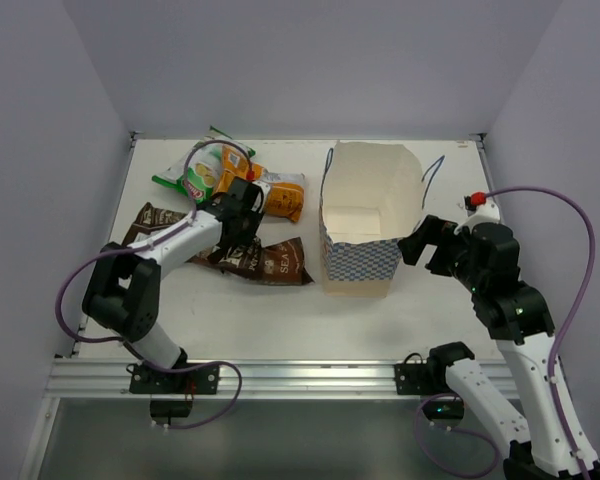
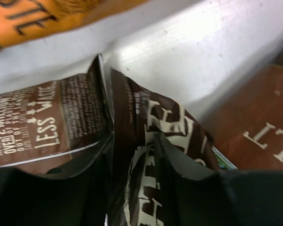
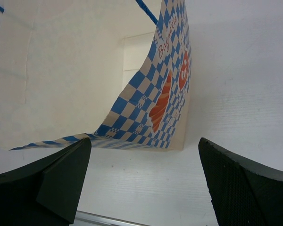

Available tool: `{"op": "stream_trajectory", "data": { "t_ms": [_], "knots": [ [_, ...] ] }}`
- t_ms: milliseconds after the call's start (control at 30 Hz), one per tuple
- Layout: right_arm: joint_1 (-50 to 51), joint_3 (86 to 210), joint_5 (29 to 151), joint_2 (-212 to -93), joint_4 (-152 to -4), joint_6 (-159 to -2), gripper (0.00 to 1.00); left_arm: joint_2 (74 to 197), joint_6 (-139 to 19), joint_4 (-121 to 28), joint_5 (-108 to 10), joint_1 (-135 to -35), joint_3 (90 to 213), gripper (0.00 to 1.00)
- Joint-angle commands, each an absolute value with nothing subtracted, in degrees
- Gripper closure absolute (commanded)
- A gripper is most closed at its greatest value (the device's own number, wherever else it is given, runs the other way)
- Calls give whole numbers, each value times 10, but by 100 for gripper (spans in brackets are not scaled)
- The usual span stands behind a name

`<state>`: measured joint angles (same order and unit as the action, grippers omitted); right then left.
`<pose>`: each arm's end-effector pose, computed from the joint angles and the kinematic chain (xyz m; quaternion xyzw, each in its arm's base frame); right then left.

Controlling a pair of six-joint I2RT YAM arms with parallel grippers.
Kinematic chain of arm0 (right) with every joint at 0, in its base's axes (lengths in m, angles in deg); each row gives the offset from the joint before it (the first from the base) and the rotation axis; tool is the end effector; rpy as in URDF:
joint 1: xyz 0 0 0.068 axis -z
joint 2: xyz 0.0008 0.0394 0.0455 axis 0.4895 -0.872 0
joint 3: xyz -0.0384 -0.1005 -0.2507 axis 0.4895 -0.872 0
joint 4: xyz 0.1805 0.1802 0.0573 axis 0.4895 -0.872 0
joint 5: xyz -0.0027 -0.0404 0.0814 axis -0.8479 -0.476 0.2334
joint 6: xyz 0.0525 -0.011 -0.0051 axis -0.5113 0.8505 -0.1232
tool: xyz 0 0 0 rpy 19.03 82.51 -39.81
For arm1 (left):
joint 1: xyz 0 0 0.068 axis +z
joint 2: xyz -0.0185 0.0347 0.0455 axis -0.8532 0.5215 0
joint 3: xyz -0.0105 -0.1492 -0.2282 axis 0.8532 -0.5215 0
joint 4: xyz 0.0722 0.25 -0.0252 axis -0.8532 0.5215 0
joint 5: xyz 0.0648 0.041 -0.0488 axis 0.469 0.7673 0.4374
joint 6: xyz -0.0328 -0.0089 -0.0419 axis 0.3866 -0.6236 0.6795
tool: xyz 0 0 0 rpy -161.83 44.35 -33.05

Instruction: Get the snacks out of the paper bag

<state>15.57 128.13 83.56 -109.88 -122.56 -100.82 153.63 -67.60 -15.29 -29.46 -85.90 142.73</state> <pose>0.1209 0.0301 0.3568 0.0942 0.8511 0.1851 0.4822 0.3001 -0.1472 0.2108 0.1727 0.9450 0.0237 0.2766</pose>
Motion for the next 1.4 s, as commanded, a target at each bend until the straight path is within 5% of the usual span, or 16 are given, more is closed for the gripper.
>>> {"op": "stream_trajectory", "data": {
  "t_ms": [0, 333, 700, 1367],
  "knots": [
    [159, 1279, 815, -1093, -1217, -1008, 1, 1503, -673, -211, -283, -850, 1414, 56],
    [159, 1300, 810, -1119, -1211, -992, 1, 1489, -605, -258, -473, -856, 1375, 54],
    [159, 1337, 808, -1123, -1211, -971, 1, 1349, -559, -153, -269, -837, 1445, 1],
    [158, 1527, 639, -1045, -1184, -848, 1, 1123, -658, -16, -68, -837, 1693, 0]
  ]
}}
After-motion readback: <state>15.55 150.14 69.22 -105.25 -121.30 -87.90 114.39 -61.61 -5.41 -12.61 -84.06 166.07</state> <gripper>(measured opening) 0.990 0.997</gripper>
